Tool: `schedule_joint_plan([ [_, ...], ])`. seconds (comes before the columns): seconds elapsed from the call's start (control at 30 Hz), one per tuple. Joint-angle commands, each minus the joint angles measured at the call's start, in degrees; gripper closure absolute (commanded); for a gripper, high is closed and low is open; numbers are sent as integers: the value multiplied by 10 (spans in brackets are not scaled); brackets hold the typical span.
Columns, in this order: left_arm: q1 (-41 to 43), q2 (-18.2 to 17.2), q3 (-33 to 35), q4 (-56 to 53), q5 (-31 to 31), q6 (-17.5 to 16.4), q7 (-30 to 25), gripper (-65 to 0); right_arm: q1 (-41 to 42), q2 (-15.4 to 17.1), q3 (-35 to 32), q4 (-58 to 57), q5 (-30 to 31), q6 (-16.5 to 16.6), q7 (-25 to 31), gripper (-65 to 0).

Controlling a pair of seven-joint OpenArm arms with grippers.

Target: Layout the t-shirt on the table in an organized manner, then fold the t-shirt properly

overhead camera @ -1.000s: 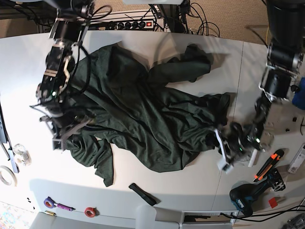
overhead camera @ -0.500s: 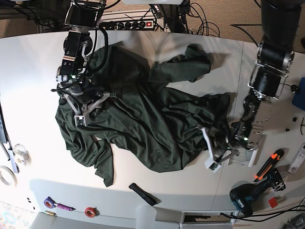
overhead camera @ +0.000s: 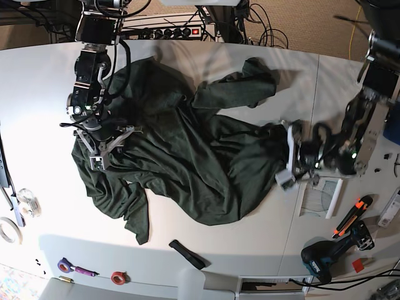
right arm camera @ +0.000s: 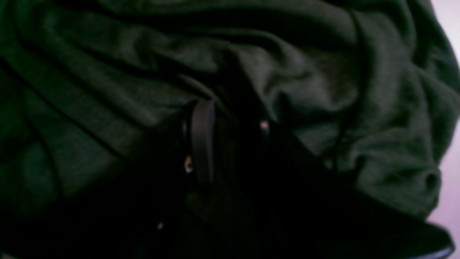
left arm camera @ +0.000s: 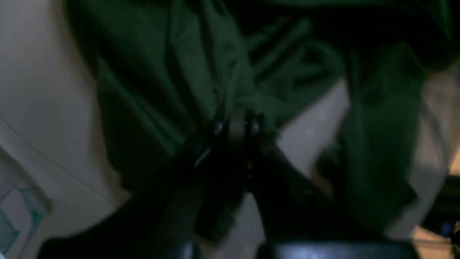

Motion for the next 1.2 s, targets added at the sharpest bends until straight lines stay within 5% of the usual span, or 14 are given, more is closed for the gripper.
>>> schedule_joint_plan([
  [0.0,-1,-19,-10,22,-14,-2,0,0,-5,8,3,-6,-24,-11,-48,-155],
  [0.2,48,-48,-63,68,-13,3,5,0,-4,25,3,-6,-27,-11,-49,-155],
  [0.37,56,-42,-128,67,44,73,-79,0,-4,40,3,-6,-28,-11,-46,-155],
  [0.47,51,-29,-136,66,103,124,-152,-305,-3,42,3,-6,-28,-11,-47,-155],
  [0.57,49,-9,-136,66,145,169,-155,-373,1,43,3,-2,-23,-6,-47,-155],
  [0.7,54,-10,-136,66,135,160,-80,-371,20,43,3,31,-13,4,-50,-155],
  [1.0,120,-57,-137,67,-3,56,-2,-334,51,29,1,146,92,12,-93,-155],
  [1.17,168,-6,-137,67,106,82,-78,-334,48,-7,1,146,118,53,-154,-155],
])
